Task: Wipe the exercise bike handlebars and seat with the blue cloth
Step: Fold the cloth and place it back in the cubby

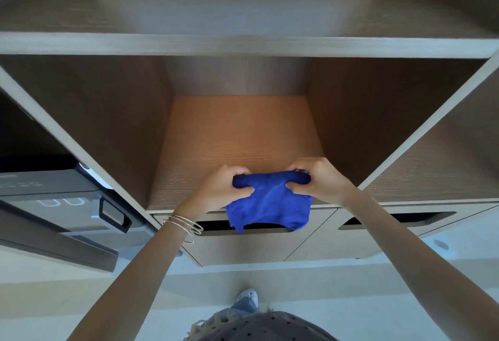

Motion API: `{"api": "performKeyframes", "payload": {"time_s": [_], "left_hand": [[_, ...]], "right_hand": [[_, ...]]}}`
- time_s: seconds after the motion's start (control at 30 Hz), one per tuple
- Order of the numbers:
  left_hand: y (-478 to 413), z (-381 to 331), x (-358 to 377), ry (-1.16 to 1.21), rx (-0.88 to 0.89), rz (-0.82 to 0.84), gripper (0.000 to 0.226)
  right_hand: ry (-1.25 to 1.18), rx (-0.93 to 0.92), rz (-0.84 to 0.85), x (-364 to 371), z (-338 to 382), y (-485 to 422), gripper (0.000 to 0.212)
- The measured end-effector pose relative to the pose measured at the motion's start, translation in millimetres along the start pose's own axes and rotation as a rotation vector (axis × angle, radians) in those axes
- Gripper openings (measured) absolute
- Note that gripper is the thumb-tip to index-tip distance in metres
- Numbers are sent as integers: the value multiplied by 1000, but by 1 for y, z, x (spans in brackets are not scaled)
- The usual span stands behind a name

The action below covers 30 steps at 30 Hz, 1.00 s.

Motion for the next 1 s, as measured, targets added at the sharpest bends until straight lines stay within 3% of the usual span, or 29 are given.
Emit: {"api": "performKeyframes", "payload": {"time_s": [0.17, 0.3, 0.4, 0.5, 0.6, 0.77, 0.9, 1.0], "left_hand": [[-33, -7, -14, -165, 66, -178, 8], [-59, -23, -23, -317, 82, -461, 25], [-64, -23, -16, -419, 211, -581, 29], [-53, 5, 9, -554, 305, -410, 25], [-30, 39, 41, -631, 270, -213, 27], [-22, 43, 44, -471, 203, -134, 24], [-44, 30, 39, -494, 249, -212, 34], [-64, 34, 48, -644, 208, -84, 50]], "right_hand": [[121, 36, -179, -7, -5, -30, 18], [241, 9, -432, -13, 0, -51, 26], [316, -45, -494, -7, -6, -53, 31], [366, -28, -347, 17, -27, -37, 33], [321, 114, -142, 53, -46, -5, 32], [175, 118, -167, 64, -49, 16, 24], [188, 103, -235, 54, -39, -6, 27], [316, 151, -43, 55, -45, -24, 44]]}}
Point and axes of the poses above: each hand's wrist, its own y-axis away from the middle knuckle, its own x-axis out of the palm, z = x × y, the point moved 1 cm from there along -y, towards the middle knuckle, and after that the axes turned 4 degrees about -z, right-handed, at the moved point
